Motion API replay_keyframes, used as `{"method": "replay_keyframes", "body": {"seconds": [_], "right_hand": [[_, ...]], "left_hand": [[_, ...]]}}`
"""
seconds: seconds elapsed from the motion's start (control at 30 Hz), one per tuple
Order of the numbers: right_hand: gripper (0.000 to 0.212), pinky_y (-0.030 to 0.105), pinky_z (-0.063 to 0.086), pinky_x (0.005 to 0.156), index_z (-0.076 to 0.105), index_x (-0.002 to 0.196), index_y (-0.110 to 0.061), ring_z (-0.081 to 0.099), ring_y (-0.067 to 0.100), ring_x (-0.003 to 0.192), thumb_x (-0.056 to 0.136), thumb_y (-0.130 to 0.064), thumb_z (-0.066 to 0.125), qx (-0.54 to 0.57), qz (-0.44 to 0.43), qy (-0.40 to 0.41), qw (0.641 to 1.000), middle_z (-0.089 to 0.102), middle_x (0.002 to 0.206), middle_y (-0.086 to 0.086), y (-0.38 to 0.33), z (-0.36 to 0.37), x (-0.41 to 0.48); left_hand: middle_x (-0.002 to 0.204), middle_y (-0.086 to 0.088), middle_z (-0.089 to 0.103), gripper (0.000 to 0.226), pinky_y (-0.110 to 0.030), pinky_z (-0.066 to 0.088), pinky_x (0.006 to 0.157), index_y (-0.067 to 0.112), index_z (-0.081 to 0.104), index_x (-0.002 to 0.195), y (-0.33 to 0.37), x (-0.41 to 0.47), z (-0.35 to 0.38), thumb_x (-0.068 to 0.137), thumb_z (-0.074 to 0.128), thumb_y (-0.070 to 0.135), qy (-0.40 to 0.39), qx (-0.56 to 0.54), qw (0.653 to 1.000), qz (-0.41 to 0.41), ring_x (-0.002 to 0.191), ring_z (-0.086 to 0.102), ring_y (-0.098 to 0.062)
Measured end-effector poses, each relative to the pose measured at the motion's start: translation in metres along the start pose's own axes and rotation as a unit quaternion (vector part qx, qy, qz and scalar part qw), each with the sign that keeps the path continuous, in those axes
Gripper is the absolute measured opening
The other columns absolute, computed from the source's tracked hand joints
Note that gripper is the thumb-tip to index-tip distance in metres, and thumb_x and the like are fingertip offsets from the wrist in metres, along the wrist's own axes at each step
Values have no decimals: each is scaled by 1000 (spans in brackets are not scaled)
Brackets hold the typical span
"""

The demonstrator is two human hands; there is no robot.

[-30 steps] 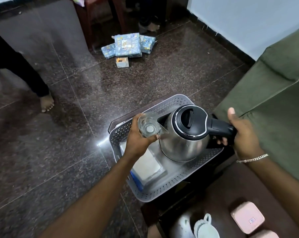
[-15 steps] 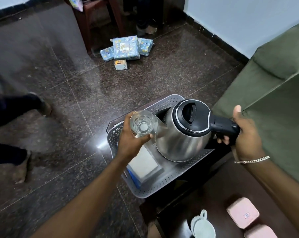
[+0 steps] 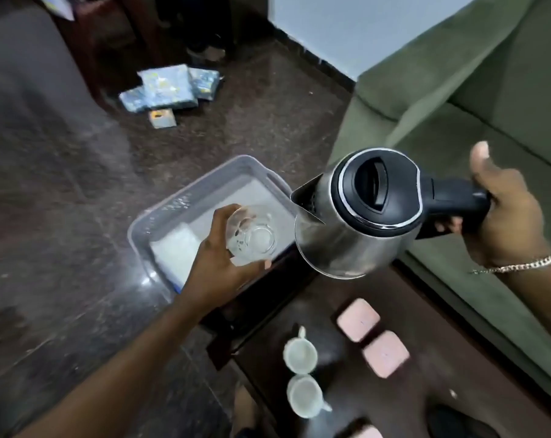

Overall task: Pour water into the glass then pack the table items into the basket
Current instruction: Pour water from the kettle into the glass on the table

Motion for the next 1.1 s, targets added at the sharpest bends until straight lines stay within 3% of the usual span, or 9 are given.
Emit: {"method": "replay_keyframes", "body": {"seconds": [0.07, 0.1, 0.2, 0.37, 0.47, 0.67, 0.73, 0.87, 1.1], "right_hand": [[100, 58, 37, 42, 46, 64, 25, 40, 54, 41, 85, -73, 57, -38, -8, 15, 999, 43, 50, 41, -6, -36, -14], [89, 55, 38, 41, 53, 55, 12, 41, 51, 38, 88, -71, 55, -61, -13, 23, 998, 46, 46, 35, -9, -54, -21], [77, 31, 34, 40, 48, 41, -11, 41, 27, 29, 90, -70, 54, -107, -8, 55, 993, 43, 33, 3, -14, -106, -45], [77, 10, 35, 37, 57, 48, -5, 44, 11, 27, 94, -66, 49, -190, -13, 10, 982, 47, 33, 6, -6, -168, -84], [88, 14, 34, 39, 55, 55, 12, 42, 10, 32, 99, -64, 43, -279, -17, -26, 960, 51, 45, 20, 2, -194, -104], [89, 47, 28, 47, 43, 50, 9, 32, 21, 44, 99, -65, 41, -389, -18, -79, 918, 36, 46, 30, 22, -215, -140], [87, 47, 30, 49, 42, 49, 8, 30, 18, 45, 99, -63, 41, -425, -18, -90, 901, 34, 45, 28, 29, -217, -150], [73, 29, 20, 42, 25, 44, -12, 16, 11, 43, 100, -56, 43, -470, -35, -111, 875, 18, 43, -4, 38, -215, -169], [74, 42, 34, 45, 27, 44, -14, 27, 27, 40, 100, -61, 35, -556, -58, -144, 816, 26, 38, 5, 67, -212, -185]], "left_hand": [[118, 23, 67, 88, -10, 52, 79, 45, 39, 132, 12, -21, 33, 63, 93, 38, -27, 4, 1000, 3, 106, 68, -1], [117, 19, 67, 87, -16, 54, 82, 43, 40, 133, 17, -32, 52, 63, 92, 36, -46, -1, 999, 9, 106, 69, -5], [122, 15, 63, 87, -24, 52, 94, 32, 45, 133, 29, -70, 110, 63, 95, 19, -96, -29, 994, 35, 113, 66, -10], [129, 14, 61, 88, -16, 44, 101, 23, 50, 136, 27, -133, 198, 62, 91, -1, -154, -74, 985, 16, 124, 61, -13], [128, 14, 60, 84, -23, 47, 103, 26, 50, 135, 21, -165, 242, 64, 86, 0, -183, -67, 981, 7, 123, 60, -13], [127, 11, 59, 78, -34, 50, 102, 29, 48, 134, 1, -217, 306, 65, 80, 10, -228, -30, 972, -49, 118, 60, -8], [130, 11, 58, 79, -36, 50, 102, 30, 46, 137, -6, -229, 321, 68, 79, 12, -237, -13, 969, -61, 119, 59, -10], [132, 10, 57, 78, -36, 49, 102, 30, 44, 136, -14, -243, 342, 69, 79, 12, -234, 17, 969, -72, 122, 59, -14], [136, 7, 56, 82, -40, 50, 102, 26, 43, 140, -27, -244, 362, 68, 78, 7, -231, 56, 969, -72, 124, 58, -21]]}}
Point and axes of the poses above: each hand's wrist, its own x-axis towards the middle knuckle, its own z-axis out of the palm, y = z × x, the point moved 5 cm from there along x, towards the middle knuckle
